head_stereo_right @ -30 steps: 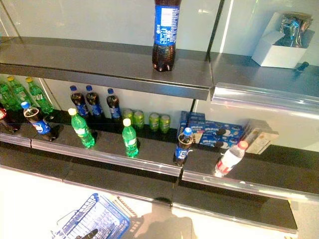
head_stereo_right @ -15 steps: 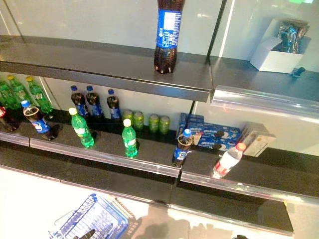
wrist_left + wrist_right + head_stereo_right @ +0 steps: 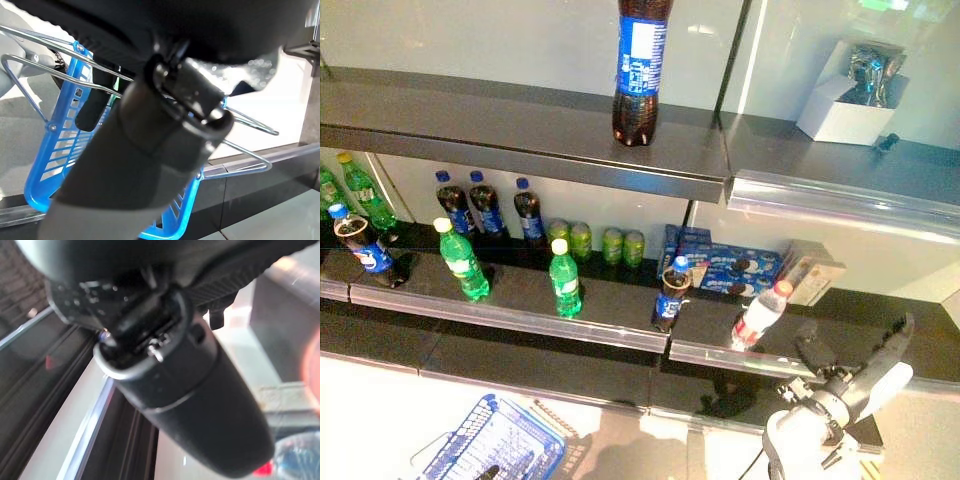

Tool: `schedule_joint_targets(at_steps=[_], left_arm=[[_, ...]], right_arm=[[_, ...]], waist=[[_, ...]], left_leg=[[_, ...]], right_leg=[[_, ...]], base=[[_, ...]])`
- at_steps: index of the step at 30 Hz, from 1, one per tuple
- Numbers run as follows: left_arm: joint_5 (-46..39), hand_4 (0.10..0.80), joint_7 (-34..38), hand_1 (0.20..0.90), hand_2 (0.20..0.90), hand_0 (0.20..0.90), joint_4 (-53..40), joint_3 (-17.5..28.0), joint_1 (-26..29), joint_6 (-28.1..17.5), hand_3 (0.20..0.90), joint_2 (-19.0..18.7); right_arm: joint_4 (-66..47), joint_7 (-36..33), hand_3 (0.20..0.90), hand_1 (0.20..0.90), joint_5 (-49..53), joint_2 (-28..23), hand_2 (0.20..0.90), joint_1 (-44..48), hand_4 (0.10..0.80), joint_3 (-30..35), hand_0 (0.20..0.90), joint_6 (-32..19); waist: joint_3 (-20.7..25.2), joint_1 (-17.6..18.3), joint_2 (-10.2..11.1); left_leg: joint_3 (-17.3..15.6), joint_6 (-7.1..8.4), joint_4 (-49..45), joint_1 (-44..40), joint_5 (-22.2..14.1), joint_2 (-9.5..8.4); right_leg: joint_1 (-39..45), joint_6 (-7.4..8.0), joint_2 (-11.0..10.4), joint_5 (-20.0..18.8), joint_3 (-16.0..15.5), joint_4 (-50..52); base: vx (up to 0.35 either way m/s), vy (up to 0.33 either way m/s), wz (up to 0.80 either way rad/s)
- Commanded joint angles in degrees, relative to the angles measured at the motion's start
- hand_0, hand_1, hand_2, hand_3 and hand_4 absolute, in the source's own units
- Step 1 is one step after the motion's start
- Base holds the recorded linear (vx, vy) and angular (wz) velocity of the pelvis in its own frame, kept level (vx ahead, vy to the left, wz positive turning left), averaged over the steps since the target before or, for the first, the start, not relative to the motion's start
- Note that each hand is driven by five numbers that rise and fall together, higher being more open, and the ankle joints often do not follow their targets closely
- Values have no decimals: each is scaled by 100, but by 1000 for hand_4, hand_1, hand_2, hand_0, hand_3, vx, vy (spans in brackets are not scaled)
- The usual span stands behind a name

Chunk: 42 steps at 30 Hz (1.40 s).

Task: Pick up the drink and place into the basket.

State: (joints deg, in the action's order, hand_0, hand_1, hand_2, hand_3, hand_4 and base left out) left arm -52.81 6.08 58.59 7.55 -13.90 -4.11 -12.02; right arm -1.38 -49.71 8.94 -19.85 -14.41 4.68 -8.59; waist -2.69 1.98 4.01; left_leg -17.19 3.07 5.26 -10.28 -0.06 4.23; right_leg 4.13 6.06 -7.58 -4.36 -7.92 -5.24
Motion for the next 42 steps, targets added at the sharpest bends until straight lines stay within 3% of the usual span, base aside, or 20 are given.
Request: schedule_joint_targets(at_steps=[1, 8, 15, 26, 42], left_arm=[[113, 100, -349, 300, 300, 300, -118, -30, 489, -367, 200, 309], [170, 100, -343, 300, 300, 300, -66, -43, 467, -365, 200, 306], [222, 100, -332, 300, 300, 300, -60, -56, 425, -401, 200, 310], [0, 100, -412, 300, 300, 300, -103, -259, 506, -431, 200, 256], [-327, 100, -431, 300, 300, 300, -538, -757, 277, -605, 200, 398]], right_arm=[[-726, 708, 900, 900, -136, -600, 900, 554, 800, 442, 900, -568], [-1056, 1794, 900, 900, 545, -753, 900, 781, 800, 76, 900, -452], [-1021, 1876, 900, 900, 871, -755, 900, 862, 800, -98, 900, -395], [-808, 1285, 900, 900, 852, -923, 900, 1283, 800, -176, 900, -538], [-777, 928, 900, 900, 553, -1269, 900, 1623, 800, -226, 900, -658]], waist=[[-65, -54, -137], [-88, -116, -128], [-165, -145, -129], [-569, -135, -343], [-1205, -177, -643]], left_leg=[[427, 87, -26, 36, -330, 246], [455, 110, -26, 62, -284, 262], [436, 81, -101, 32, -285, 264], [685, 57, -984, 512, -447, 211], [932, 16, -1503, 965, -485, 31]], right_leg=[[120, 413, -402, -11, -218, 24], [89, 398, -424, -23, -276, 27], [85, 348, -397, 50, -338, 142], [-329, 111, -322, 406, -304, 966], [-599, 7, -389, 589, -288, 1389]], base=[[16, -1, -4], [8, -5, -3], [11, -17, 0], [-1, -12, -1], [-1, 4, 0]])
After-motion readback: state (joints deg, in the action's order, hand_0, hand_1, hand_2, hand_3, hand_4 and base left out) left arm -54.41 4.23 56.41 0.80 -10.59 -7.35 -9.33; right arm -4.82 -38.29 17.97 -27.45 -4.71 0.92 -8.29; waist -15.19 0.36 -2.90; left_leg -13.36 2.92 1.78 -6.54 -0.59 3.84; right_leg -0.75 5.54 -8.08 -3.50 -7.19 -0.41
